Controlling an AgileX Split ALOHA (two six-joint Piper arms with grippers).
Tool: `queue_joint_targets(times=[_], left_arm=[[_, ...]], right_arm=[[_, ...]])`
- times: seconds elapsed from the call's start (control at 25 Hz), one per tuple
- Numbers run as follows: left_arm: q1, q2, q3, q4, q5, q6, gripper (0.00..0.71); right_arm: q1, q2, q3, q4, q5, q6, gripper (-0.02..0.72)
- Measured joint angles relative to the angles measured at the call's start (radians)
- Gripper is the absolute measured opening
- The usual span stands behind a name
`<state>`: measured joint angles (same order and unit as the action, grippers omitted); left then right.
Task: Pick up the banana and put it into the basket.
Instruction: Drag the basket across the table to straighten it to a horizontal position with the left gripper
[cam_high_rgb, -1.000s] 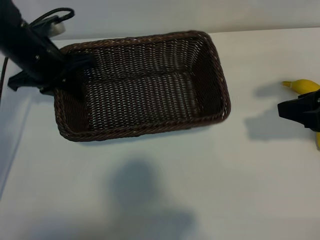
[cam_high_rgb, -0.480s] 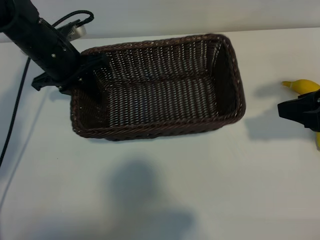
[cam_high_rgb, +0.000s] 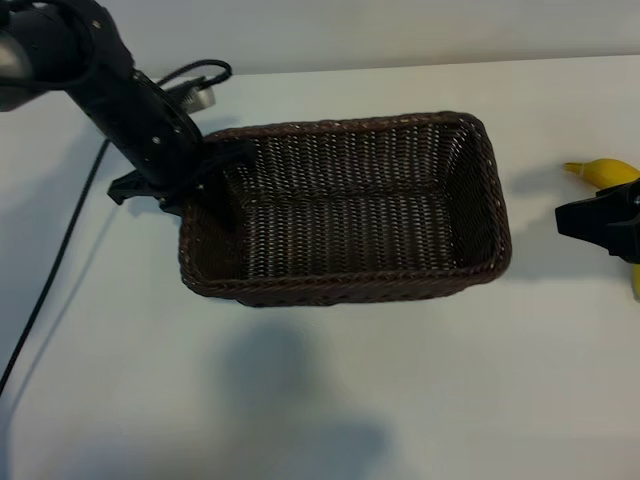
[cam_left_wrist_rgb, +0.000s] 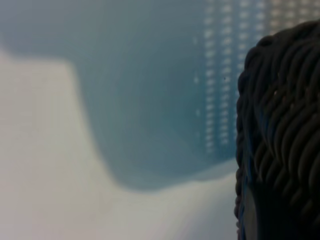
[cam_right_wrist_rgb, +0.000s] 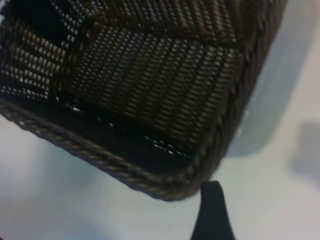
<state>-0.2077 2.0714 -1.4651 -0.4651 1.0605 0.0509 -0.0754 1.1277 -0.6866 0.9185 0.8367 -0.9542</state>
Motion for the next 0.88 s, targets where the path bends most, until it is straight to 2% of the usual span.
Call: queue_joint_targets(times=[0.36, 0.88], left_arm=[[-0.053, 0.07, -0.002, 0.001, -0.059, 0.005, 0.161], [-0.061, 0.074, -0.007, 0.011, -0.068, 0.003, 0.163]], right_arm=[[0.0, 0.0, 0.0, 0.0, 0.0, 0.0, 0.525], [0.0, 0.0, 0.0, 0.0, 0.0, 0.0, 0.525]])
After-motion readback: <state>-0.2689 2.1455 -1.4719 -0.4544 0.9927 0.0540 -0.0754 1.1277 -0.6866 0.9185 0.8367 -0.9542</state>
